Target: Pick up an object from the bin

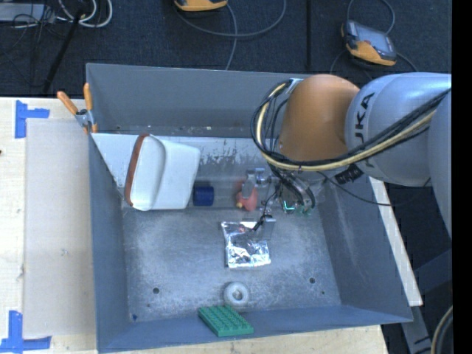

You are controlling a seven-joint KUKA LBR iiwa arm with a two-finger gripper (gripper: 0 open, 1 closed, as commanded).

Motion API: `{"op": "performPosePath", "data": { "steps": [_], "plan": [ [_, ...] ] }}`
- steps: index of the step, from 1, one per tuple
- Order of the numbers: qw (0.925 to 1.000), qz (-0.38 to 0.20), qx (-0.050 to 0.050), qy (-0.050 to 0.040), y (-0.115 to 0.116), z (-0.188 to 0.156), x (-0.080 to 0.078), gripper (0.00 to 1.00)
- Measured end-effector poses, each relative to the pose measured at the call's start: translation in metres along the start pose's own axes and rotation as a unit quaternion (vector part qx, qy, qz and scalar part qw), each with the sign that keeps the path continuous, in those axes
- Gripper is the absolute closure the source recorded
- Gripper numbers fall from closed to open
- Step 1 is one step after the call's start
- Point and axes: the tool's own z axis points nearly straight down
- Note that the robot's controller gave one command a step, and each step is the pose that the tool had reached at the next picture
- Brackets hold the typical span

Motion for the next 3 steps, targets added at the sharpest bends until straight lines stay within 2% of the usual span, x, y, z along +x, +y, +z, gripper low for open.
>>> {"op": "performPosePath", "data": {
  "steps": [1,2,3],
  "plan": [
    [0.9910,-0.134,0.001,-0.0015,-0.0423,0.0748,0.0217,0.00],
    [0.9911,-0.133,0.000,-0.0044,-0.0419,0.0727,0.0200,1.00],
    [0.9912,-0.132,0.000,-0.0039,-0.0420,0.0731,0.0203,0.00]
  ]
}}
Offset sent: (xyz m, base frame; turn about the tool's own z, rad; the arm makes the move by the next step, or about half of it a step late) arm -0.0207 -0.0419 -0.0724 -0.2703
